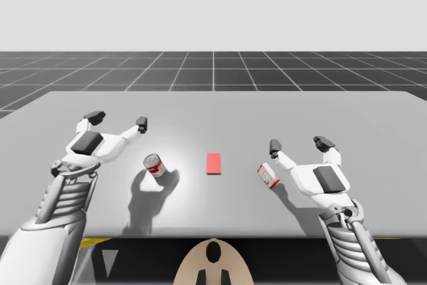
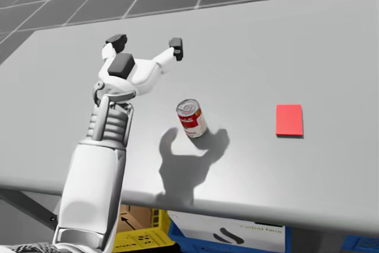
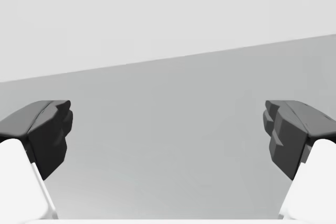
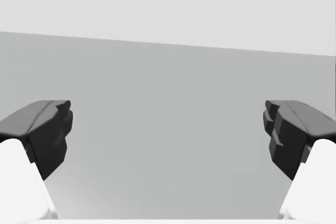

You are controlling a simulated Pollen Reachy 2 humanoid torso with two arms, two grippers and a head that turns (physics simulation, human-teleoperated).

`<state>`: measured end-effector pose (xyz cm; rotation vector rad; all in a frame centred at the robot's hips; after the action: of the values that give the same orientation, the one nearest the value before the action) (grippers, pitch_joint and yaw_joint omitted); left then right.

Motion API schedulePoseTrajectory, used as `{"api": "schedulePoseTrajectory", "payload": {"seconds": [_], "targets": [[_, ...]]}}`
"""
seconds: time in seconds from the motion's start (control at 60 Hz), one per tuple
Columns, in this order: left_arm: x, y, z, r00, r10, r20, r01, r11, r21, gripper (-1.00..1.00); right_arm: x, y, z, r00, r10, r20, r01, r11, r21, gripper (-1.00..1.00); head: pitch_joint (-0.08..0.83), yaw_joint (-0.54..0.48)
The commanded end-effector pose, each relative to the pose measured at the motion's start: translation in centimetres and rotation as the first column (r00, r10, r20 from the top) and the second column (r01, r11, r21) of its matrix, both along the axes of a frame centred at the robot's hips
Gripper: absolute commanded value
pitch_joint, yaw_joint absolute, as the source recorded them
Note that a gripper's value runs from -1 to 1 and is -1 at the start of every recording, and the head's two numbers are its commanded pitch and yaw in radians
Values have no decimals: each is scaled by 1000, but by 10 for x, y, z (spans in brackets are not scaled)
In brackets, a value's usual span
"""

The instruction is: Look at the card. If it is red, pick the object on the left. If it is green, pick the object on the right.

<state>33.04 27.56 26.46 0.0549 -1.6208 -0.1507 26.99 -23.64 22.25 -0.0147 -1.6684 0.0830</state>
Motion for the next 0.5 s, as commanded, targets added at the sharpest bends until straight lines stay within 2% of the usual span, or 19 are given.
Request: {"api": "schedulePoseTrajectory", "payload": {"seconds": [0.017, 0.1, 0.183, 0.3, 0.5], "targets": [[-22, -10, 18, 993, -115, -31, 114, 993, -34, -1000, 0, 0, -1, 1000, -4, -2, 4, 1000, 11, -1000, 661, 347], [-39, -14, 23, 986, -160, -43, 159, 987, -21, -1000, 2, -1, -4, 1000, -8, -12, 8, 1000, 12, -1000, 656, 354], [-57, -13, 28, 976, -205, -67, 203, 978, -40, -1000, 3, -2, -5, 1000, -8, -17, 8, 1000, 11, -1000, 657, 358], [-76, -12, 27, 966, -237, -107, 233, 971, -42, -1000, 3, -2, -5, 1000, -8, -16, 9, 1000, 11, -1000, 657, 359], [-106, 0, 8, 933, -267, -242, 281, 960, 21, -1000, 3, -2, -7, 1000, -12, -22, 12, 1000, 10, -1000, 659, 372]]}}
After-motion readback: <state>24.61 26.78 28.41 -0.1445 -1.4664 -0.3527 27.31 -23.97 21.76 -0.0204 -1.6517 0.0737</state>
